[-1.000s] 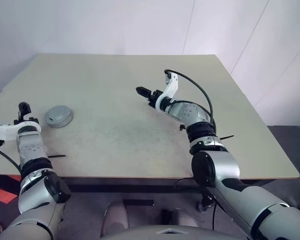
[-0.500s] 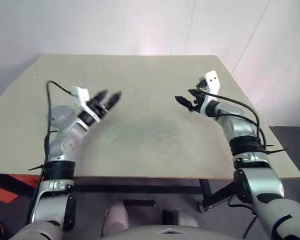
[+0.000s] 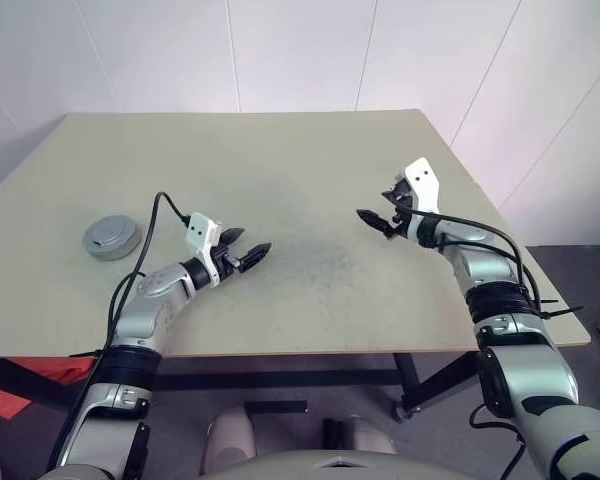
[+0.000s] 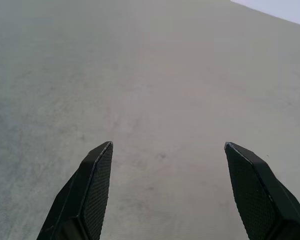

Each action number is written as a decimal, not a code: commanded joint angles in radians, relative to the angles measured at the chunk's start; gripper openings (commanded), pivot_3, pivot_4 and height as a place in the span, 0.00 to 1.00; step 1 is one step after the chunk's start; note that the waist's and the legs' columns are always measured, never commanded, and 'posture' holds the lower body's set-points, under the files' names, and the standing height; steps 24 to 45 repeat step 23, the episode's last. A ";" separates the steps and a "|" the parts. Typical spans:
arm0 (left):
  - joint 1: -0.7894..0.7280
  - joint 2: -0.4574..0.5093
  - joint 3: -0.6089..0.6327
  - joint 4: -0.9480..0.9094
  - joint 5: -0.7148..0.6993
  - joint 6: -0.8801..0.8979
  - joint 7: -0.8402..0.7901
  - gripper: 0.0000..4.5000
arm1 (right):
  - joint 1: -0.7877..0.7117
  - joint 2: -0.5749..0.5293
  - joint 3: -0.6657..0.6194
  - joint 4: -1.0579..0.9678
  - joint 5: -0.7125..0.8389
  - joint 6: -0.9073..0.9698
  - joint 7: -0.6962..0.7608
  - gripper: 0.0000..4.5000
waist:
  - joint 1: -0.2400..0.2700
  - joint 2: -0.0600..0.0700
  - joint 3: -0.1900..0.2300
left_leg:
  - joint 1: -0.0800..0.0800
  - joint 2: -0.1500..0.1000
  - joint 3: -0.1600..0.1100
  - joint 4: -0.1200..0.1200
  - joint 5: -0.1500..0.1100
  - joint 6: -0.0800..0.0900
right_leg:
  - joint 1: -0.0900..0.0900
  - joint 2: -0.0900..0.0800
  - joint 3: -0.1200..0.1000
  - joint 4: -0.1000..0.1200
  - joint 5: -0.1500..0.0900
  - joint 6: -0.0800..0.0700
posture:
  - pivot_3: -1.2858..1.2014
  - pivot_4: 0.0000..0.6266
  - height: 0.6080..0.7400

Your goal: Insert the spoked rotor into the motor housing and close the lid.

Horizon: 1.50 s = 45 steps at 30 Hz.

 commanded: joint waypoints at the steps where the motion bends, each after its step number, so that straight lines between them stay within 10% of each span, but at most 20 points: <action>1: 0.008 0.005 0.021 -0.062 0.007 -0.011 -0.001 1.00 | -0.043 0.011 -0.012 0.020 -0.017 -0.057 -0.054 0.89 | -0.001 0.000 0.000 | 0.000 0.000 0.000 0.000 0.000 0.000 | 0.000 0.000 0.000 0.000 0.000 0.000 | 0.52 0.00 1.00; 45: 0.041 -0.001 0.067 -0.105 0.014 -0.002 0.022 1.00 | -0.066 0.045 -0.007 0.066 -0.023 -0.084 -0.059 0.89 | -0.002 0.000 0.000 | 0.000 0.000 0.000 0.000 -0.001 0.002 | 0.000 0.000 0.000 -0.001 0.000 0.000 | 0.52 0.00 1.00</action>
